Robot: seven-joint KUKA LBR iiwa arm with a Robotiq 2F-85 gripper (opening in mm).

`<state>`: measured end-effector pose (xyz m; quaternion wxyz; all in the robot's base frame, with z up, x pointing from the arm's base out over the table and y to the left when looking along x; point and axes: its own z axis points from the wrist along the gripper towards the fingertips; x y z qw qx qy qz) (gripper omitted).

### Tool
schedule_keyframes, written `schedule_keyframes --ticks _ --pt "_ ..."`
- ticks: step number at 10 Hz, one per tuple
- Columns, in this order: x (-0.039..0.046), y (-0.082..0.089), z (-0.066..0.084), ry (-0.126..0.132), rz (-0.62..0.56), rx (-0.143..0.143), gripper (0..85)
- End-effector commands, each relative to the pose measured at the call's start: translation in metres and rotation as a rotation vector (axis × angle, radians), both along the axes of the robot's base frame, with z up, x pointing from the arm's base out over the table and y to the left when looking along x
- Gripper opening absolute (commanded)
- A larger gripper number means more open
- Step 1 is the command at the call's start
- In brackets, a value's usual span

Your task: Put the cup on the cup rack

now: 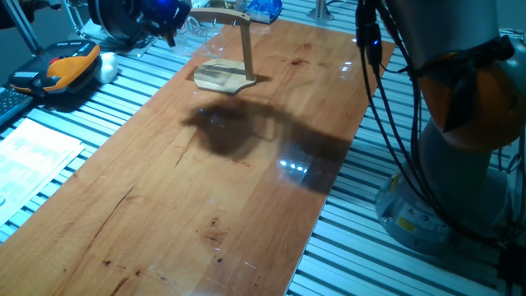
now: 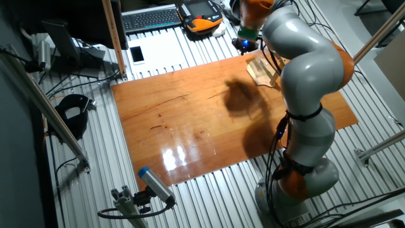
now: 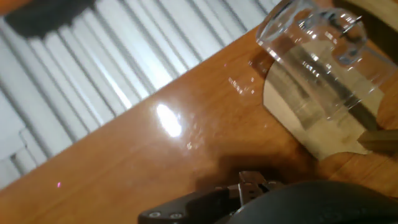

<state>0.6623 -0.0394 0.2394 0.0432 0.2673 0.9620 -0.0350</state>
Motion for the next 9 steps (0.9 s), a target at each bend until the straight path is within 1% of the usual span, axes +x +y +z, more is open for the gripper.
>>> schedule_keyframes --ticks 1,2,3,4,5,7,8,9 --pt "-0.0026 0.005 -0.002 0.039 0.267 0.03 0.0" --pt "-0.0055 0.01 -0.004 0.067 0.321 0.042 0.0" --pt "-0.0101 0.016 -0.008 0.077 0.365 0.041 0.0" --pt "-0.0151 0.022 -0.011 0.082 0.398 0.033 0.0" --pt "-0.0192 0.026 -0.014 0.094 0.443 0.034 0.0" --pt "-0.0259 0.031 -0.013 0.12 0.561 0.026 0.0" --pt "-0.0286 0.033 -0.012 0.134 0.608 -0.011 0.0" --pt "-0.0306 0.035 -0.01 0.142 0.645 -0.025 0.0"
